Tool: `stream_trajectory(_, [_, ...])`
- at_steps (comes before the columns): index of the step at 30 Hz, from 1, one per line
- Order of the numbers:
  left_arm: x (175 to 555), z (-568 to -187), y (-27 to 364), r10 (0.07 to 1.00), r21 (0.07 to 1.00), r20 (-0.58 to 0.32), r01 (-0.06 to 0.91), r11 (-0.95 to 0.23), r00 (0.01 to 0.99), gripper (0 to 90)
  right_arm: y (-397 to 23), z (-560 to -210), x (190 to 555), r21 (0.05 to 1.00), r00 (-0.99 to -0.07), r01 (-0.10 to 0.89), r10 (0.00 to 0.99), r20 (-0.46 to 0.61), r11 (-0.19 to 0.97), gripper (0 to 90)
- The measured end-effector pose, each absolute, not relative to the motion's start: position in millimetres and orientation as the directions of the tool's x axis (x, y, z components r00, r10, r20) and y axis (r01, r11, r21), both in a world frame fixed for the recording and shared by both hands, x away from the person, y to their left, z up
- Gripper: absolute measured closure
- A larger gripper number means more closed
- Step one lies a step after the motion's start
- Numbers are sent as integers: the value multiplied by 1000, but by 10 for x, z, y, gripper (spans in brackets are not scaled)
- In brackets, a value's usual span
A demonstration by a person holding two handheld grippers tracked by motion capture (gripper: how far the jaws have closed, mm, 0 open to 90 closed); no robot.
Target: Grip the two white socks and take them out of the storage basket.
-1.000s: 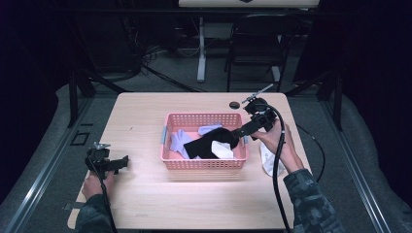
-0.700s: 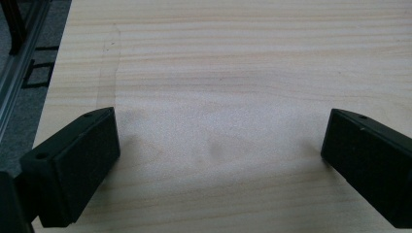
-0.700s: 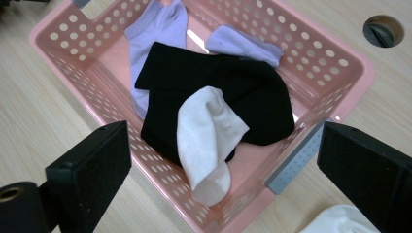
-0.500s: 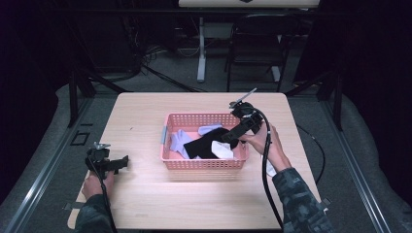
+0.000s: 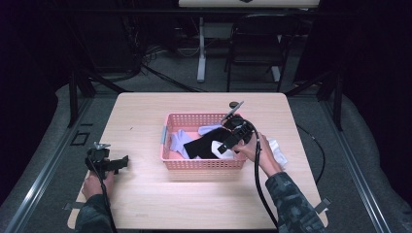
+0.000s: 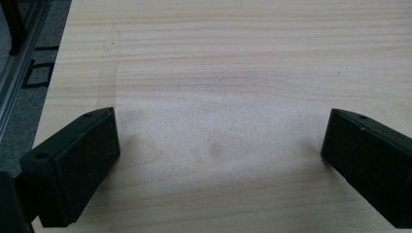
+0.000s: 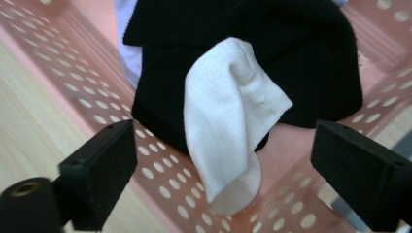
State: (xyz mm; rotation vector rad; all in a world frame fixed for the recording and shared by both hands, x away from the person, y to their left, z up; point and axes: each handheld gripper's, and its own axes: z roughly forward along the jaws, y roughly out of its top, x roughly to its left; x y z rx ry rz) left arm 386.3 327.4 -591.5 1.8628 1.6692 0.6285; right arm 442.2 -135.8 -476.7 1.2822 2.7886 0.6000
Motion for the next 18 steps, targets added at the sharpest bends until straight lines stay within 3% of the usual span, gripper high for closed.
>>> stream_trajectory(9, [3863, -5915, 3275, 993, 676, -20, 733, -73, 117, 3, -1242, -4986, 4487, 264, -655, 745, 746, 120, 612, 222])
stream_trajectory(12, [3863, -5915, 3275, 993, 676, -20, 733, -73, 117, 3, -1229, -5064, 4513, 242, -643, 758, 757, 117, 606, 218])
stream_trajectory(15, [3863, -5915, 3275, 993, 676, -20, 733, -73, 117, 3, -1236, -5128, 4529, 215, -635, 766, 764, 115, 605, 313])
stream_trajectory(18, [3863, -5915, 3275, 993, 676, -20, 733, -73, 117, 3, -1262, -5149, 4544, 215, -627, 773, 769, 126, 596, 481])
